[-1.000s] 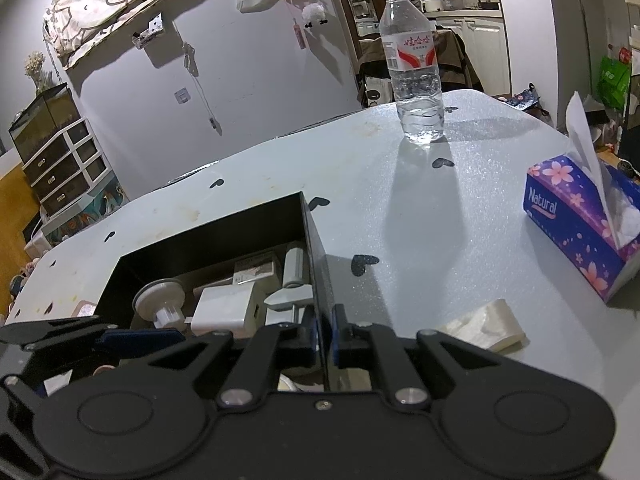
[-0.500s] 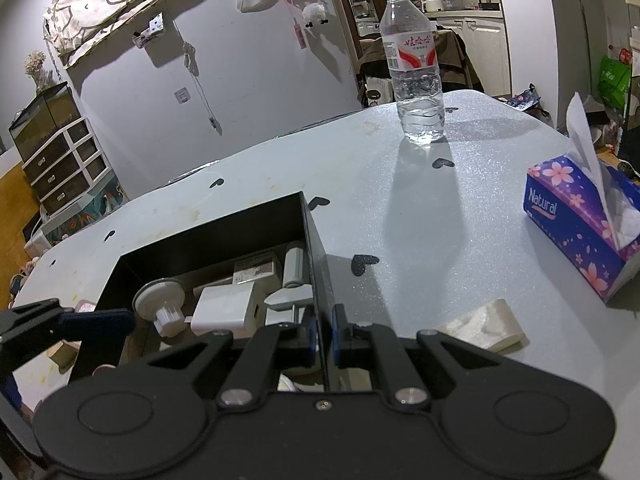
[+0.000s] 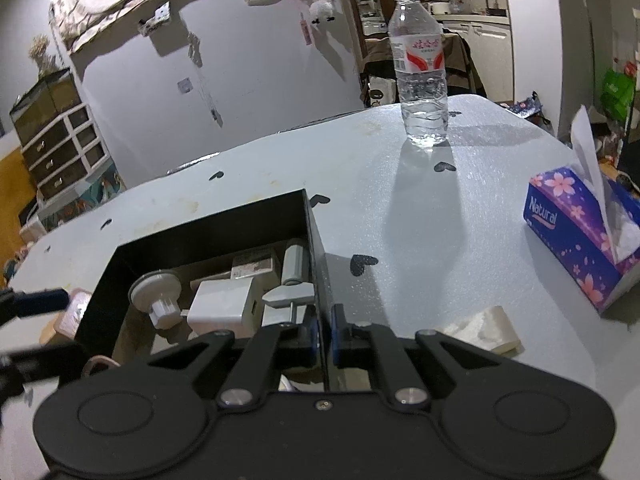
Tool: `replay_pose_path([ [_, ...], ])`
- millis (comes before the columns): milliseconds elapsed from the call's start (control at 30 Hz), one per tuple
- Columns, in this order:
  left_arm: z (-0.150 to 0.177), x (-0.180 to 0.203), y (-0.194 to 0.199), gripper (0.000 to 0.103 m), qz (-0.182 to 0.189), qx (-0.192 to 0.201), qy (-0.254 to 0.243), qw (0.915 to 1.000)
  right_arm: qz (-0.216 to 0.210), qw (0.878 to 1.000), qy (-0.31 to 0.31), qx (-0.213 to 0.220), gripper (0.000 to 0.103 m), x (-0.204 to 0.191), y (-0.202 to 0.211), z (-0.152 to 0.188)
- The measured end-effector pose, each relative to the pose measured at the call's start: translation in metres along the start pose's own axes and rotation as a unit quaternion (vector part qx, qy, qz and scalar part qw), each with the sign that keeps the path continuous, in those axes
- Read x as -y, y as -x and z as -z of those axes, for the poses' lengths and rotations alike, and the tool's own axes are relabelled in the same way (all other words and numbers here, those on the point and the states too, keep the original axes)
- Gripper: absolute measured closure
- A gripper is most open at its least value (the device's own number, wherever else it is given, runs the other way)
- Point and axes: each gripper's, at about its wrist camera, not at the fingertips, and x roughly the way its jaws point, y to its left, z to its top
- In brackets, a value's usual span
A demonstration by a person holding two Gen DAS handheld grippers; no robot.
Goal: Organize rigid objects
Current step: 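Return the left tool to the table and grasp the wooden square coaster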
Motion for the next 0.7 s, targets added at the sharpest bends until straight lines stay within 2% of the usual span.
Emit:
replay_pose_path([
  [233, 0.013, -0.033, 0.025, 0.001, -0.078, 0.022, 0.016, 0.9966, 0.005, 0.999, 0.049, -0.016, 0.098, -0.006, -0.001, -0.005],
  [433, 0.026, -0.059, 0.037, 0.001, -0.127, 0.022, 0.033, 0.9910, -0.007, 0.997, 0.063, -0.030, 0.097, -0.004, -0.003, -0.009],
  [700, 0.043, -0.073, 0.037, 0.001, -0.160, 0.020, 0.044, 0.9860, -0.016, 0.995, 0.082, -0.047, 0.096, -0.004, -0.006, -0.014],
])
